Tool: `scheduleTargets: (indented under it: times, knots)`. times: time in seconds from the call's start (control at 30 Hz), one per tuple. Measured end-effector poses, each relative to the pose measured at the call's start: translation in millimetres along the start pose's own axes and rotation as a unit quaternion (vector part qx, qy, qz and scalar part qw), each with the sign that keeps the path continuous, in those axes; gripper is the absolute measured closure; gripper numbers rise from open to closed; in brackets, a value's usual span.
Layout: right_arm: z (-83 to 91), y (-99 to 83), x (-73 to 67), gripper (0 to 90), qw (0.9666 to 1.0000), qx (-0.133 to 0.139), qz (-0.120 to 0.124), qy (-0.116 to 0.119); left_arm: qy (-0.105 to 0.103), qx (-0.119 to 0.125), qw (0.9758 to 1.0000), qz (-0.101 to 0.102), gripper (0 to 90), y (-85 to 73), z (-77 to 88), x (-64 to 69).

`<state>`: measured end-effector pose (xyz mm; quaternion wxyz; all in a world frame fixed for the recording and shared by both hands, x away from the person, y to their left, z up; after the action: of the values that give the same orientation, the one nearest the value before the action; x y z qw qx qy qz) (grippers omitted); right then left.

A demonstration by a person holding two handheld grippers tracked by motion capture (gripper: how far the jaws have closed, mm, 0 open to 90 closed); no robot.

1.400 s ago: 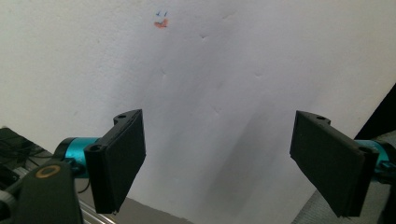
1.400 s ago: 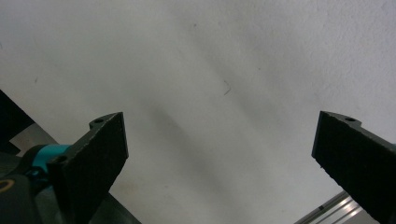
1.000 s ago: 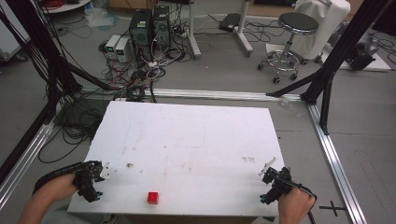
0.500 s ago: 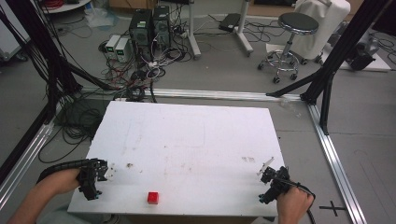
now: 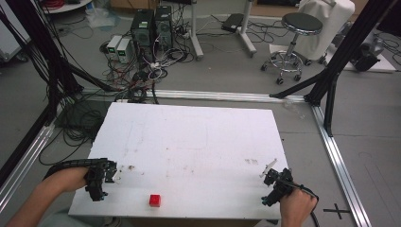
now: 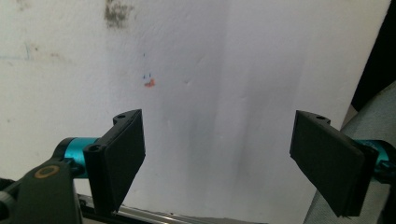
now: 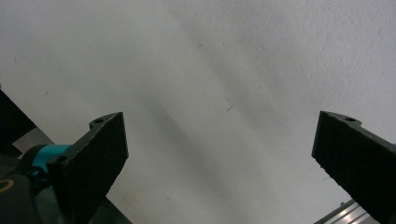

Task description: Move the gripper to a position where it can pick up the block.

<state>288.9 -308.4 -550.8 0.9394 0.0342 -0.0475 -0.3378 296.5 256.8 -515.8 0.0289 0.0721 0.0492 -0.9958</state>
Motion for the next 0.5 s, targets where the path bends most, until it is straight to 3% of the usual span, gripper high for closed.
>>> scheduleTargets:
  times: [0.27, 0.5]
  knots:
    - [0.5, -0.2, 0.3, 2.7, 1.0, 0.003, 0.0, -0.001, 0.003, -0.001, 0.9998, -0.019, 18.4, 16.1, 5.8, -0.7]
    - [0.4, 0.7, 0.8, 2.7, 1.0, 0.004, 0.002, 0.0, -0.01, -0.003, 0.9993, -0.035, 18.4, 40.1, 7.6, 1.6]
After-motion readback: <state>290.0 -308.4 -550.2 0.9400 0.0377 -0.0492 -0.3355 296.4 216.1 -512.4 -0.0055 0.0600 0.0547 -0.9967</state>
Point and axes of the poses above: each handheld gripper's, and its own axes: z roughly backward along the jaws, y roughly out of its top, x roughly to its right, the point moved 4 cm from there along -z, roughly forward along the jaws, and after that the axes turned 4 degrees about -x, right-handed, at the moved point
